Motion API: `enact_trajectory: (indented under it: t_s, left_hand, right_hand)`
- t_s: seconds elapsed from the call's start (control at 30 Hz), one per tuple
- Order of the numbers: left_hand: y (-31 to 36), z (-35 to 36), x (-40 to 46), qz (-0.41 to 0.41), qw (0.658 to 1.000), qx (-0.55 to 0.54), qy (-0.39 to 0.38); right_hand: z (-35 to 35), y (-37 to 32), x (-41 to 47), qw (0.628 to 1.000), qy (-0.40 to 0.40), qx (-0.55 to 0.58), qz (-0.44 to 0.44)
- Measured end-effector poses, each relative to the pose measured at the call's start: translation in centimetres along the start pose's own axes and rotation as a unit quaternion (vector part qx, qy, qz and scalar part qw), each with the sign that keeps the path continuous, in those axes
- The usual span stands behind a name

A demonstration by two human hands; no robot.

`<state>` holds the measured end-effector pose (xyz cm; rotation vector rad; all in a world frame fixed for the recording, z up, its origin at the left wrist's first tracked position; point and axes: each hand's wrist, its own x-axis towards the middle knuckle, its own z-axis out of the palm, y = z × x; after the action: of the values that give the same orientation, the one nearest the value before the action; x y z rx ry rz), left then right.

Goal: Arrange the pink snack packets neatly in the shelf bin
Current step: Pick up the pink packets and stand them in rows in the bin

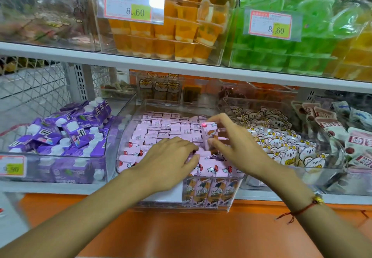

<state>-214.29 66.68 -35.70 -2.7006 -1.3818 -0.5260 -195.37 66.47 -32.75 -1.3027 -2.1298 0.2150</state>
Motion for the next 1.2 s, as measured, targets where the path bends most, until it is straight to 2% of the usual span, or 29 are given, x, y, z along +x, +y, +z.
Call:
enact_trajectory:
  t_s: [0.07, 0.13, 0.2, 0.23, 0.3, 0.37, 0.4, 0.5, 0.6, 0.73, 0.83, 0.93, 1.2]
  left_hand:
    - [0.0, 0.0, -0.1, -0.001, 1.0, -0.006, 0.0]
    - [-0.1, 0.0, -0.1, -0.003, 1.0, -0.014, -0.001]
    - [-0.1, 0.0, -0.1, -0.005, 1.0, -0.028, 0.0]
    - [-0.1, 0.0, 0.0, -0.006, 0.999, -0.034, 0.0]
    - [-0.2, 0.0, 0.0, -0.006, 0.999, -0.044, -0.001]
    - [-0.2, 0.0, 0.0, -0.005, 0.999, -0.05, -0.001]
    - [-0.2, 0.0, 0.0, -0.005, 0.998, -0.055, 0.001]
    - [0.1, -0.2, 0.7, -0.012, 0.995, -0.1, 0.015]
    - [0.8, -0.6, 2.6, -0.025, 0.989, -0.141, 0.033]
    - [2.1, -0.7, 5.8, -0.028, 0.985, -0.169, -0.006]
    - [3.0, -0.3, 7.6, -0.013, 0.989, -0.124, -0.078]
    - [3.4, 0.0, 8.7, 0.004, 0.992, -0.06, -0.111]
    - [4.0, 0.0, 9.1, -0.01, 0.998, -0.042, -0.046]
  right_hand:
    - [-0.1, 0.1, -0.2, 1.0, 0.005, 0.022, 0.02]
    - [-0.6, 0.5, -0.2, 0.991, 0.042, -0.124, -0.017]
    - [-1.0, 0.7, -0.4, 0.954, 0.061, -0.285, -0.071]
    - [-1.1, 0.7, -0.6, 0.94, 0.036, -0.331, -0.074]
    - [-0.5, 1.3, -1.2, 0.935, -0.038, -0.35, -0.049]
    - [0.0, 1.8, -1.6, 0.937, -0.08, -0.339, -0.03]
    - [0.0, 1.8, -1.7, 0.942, -0.073, -0.325, -0.03]
    - [-0.7, 1.9, -2.2, 0.965, 0.01, -0.26, -0.032]
    - [-1.4, 2.2, -2.9, 0.982, 0.088, -0.167, 0.03]
    - [-1.2, 3.2, -3.4, 0.987, 0.088, -0.09, 0.102]
    - [-1.0, 4.0, -3.8, 0.991, 0.086, -0.027, 0.095]
    - [-0.9, 4.3, -4.0, 0.993, 0.079, 0.009, 0.09]
    - [-0.6, 4.4, -3.9, 0.992, 0.08, 0.012, 0.101]
